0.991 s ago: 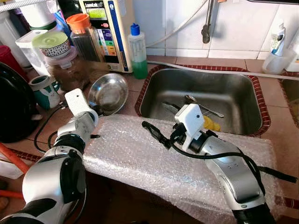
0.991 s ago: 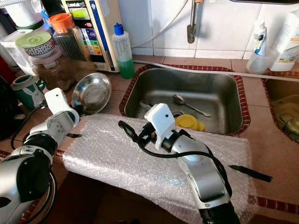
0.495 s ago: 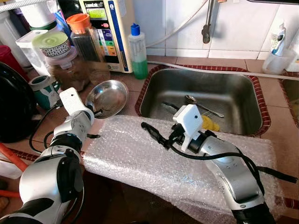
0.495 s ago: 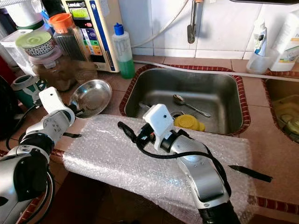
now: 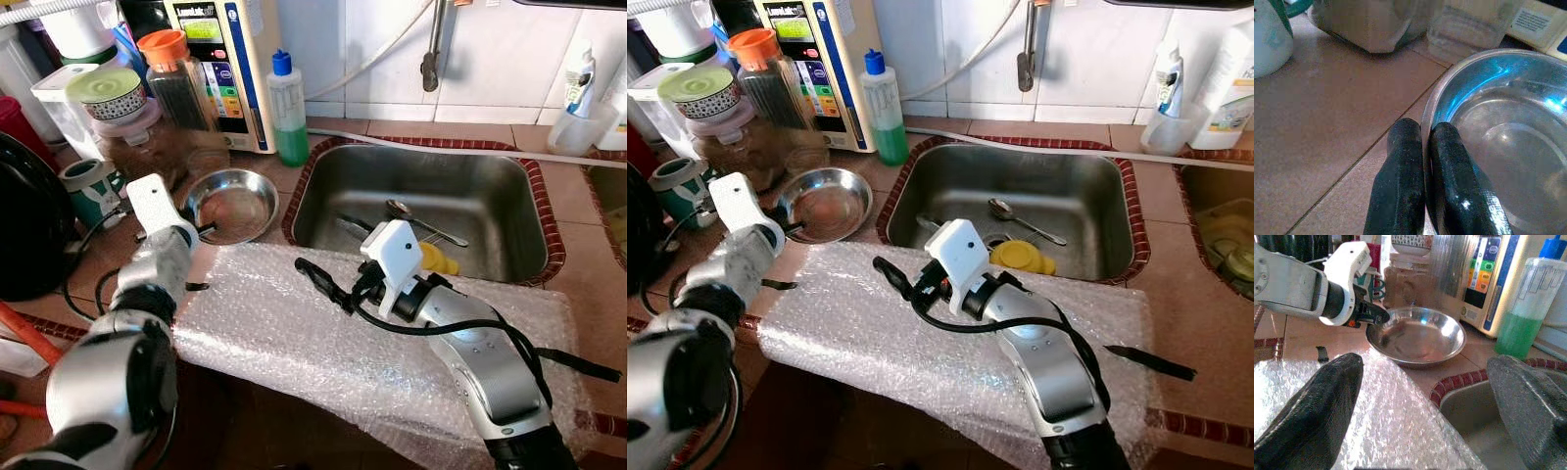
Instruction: Kitchen organization
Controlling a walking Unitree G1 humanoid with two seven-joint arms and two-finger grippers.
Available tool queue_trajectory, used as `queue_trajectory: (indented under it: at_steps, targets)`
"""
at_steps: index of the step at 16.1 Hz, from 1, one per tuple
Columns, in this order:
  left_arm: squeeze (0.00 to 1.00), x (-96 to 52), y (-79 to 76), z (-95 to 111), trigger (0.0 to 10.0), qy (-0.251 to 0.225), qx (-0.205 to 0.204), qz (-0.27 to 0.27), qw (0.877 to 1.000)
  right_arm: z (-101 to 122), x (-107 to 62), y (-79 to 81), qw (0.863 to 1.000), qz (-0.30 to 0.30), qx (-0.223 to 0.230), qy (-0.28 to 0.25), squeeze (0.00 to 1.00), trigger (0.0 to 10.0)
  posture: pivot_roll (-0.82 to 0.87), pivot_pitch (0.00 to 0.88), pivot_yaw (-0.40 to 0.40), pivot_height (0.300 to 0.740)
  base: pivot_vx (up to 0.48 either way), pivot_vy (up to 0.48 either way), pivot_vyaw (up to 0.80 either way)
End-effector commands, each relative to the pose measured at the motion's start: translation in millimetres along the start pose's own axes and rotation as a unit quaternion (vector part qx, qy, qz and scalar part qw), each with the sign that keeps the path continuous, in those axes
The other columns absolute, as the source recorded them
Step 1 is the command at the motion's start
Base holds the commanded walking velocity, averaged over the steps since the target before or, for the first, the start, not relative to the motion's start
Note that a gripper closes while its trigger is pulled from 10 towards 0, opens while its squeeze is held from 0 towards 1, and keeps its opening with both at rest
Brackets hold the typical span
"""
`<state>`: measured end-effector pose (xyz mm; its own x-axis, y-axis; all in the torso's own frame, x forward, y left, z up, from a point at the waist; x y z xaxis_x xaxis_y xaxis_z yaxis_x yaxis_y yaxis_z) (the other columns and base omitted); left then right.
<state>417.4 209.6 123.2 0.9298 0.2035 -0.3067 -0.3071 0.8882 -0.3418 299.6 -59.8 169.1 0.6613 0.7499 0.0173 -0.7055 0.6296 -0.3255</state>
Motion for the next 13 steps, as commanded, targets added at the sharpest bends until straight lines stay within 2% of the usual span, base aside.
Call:
queue_trajectory:
  at_steps: [1,3,5,8,10,13]
  targets:
    - [0.00,-1.2,11.4,-7,0.0,0.000,0.007,0.010,1.000,3,4.3,3.4,1.000,0.011,-0.007,-0.005,0.00,10.0,0.00,0.040,0.140,0.740,0.000,0.000,0.00]
    - [0.00,-2.6,13.2,-7,0.0,-0.019,0.004,0.011,1.000,2,4.9,2.8,1.000,0.011,-0.011,-0.002,0.00,10.0,0.00,0.041,0.137,0.740,0.000,0.000,0.00]
    - [0.00,-4.6,8.7,4,0.0,-0.067,0.035,-0.007,0.997,0,5.2,1.3,1.000,0.008,-0.011,0.000,0.00,10.0,0.01,0.043,0.133,0.740,0.000,0.000,0.00]
    - [0.00,-12.4,-11.2,23,0.0,-0.151,0.019,-0.067,0.986,-4,7.9,-7.7,1.000,-0.024,-0.006,0.003,0.00,10.0,0.01,0.045,0.131,0.740,0.000,0.000,0.00]
    - [0.00,-20.8,-25.9,35,0.0,-0.205,0.012,-0.109,0.973,-8,9.4,-23.5,0.997,-0.078,0.007,0.008,0.00,10.0,0.01,0.046,0.130,0.740,0.000,0.000,0.00]
    - [0.00,-26.4,-38.2,37,0.0,-0.224,0.010,-0.143,0.964,-10,9.4,-38.1,0.992,-0.125,0.024,0.009,0.00,10.0,0.01,0.047,0.130,0.740,0.000,0.000,0.00]
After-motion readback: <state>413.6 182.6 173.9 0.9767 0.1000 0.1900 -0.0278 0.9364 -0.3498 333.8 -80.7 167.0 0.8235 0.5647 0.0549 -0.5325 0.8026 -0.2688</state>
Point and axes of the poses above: a point about 5 cm out from each wrist's last joint towards the gripper, its own x axis pointing out of the wrist towards the gripper, its own z axis along the axis of the wrist's last joint, y = z × x, the point moved 3 cm from there along x, pointing out of the wrist towards the gripper, and after that the axes turned 6 degrees about -x, right-handed, at the moved point
